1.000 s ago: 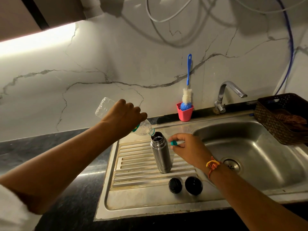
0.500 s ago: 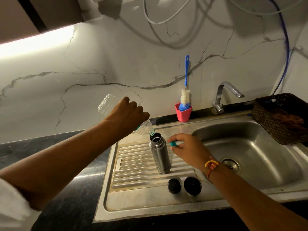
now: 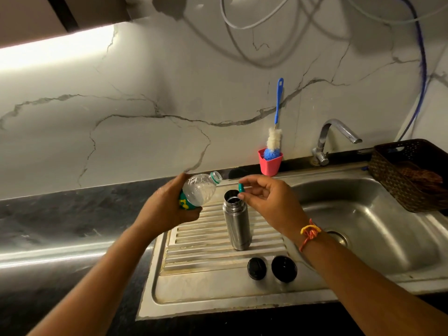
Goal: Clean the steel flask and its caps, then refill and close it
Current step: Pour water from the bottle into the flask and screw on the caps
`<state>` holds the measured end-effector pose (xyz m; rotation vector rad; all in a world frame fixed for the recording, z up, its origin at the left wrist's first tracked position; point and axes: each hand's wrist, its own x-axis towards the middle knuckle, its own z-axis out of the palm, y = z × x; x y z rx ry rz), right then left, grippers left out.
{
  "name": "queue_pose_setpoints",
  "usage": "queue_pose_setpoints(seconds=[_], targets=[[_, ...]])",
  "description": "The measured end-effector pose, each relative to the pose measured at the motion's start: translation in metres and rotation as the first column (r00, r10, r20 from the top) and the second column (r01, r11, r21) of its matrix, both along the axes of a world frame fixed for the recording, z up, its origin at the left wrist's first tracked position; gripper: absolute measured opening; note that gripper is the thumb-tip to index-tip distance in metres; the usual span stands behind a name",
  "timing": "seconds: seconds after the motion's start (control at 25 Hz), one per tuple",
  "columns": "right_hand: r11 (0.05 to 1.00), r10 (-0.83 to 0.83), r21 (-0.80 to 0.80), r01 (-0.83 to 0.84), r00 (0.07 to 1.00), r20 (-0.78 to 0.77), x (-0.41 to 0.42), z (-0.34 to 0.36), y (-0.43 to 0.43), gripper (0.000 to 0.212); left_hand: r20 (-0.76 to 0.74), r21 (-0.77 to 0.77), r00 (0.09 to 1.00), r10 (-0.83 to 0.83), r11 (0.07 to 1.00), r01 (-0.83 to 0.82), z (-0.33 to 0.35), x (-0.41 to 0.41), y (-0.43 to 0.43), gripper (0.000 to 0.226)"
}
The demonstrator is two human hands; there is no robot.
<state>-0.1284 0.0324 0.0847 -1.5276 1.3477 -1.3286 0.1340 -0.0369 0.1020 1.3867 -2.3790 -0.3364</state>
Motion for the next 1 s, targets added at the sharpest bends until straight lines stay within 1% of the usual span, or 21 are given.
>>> queue_pose_setpoints(seconds=[0.08,0.2,0.4,0.48,0.68,0.76,0.84,0.92,1.0], targets=[[0.997,0.070,-0.021,-0.070,0.997,0.019,0.013,0.011,-0.002,0.033,-0.155,0.076,0.988,-0.014,0.997,0.026,-0.015,0.005,0.009,0.076],[0.990,0.137,-0.032,-0.138,0.990,-0.022,0.031,0.019,-0.004,0.031,-0.233,0.128,0.972,-0.039,0.989,0.070,-0.027,0.011,0.019,0.074],[0.975,0.184,-0.086,-0.203,0.964,-0.193,0.046,0.026,-0.005,0.033,-0.234,0.150,0.968,-0.085,0.981,0.123,-0.036,0.027,0.018,0.073],[0.970,0.187,-0.099,-0.220,0.945,-0.270,0.052,0.028,-0.005,0.031,-0.220,0.184,0.968,-0.117,0.970,0.159,-0.036,0.033,0.015,0.072],[0.972,0.209,-0.020,-0.234,0.901,-0.379,0.057,0.038,-0.006,0.033,-0.196,0.267,0.960,-0.197,0.932,0.246,-0.031,0.043,0.008,0.069],[0.980,0.188,0.014,-0.201,0.888,-0.420,0.058,0.045,-0.007,0.035,-0.187,0.254,0.962,-0.200,0.936,0.244,-0.028,0.043,0.005,0.068],[0.988,0.150,0.041,-0.149,0.865,-0.478,0.061,0.050,-0.008,0.036,-0.169,0.209,0.969,-0.178,0.955,0.212,-0.026,0.040,0.003,0.067],[0.994,0.105,0.076,-0.077,0.846,-0.523,0.067,0.053,-0.010,0.034,-0.141,0.134,0.982,-0.122,0.981,0.141,-0.024,0.034,0.003,0.070],[0.988,0.067,0.154,0.013,0.863,-0.501,0.071,0.054,-0.015,0.032,-0.084,0.042,0.995,-0.047,0.998,0.051,-0.023,0.030,0.003,0.075]])
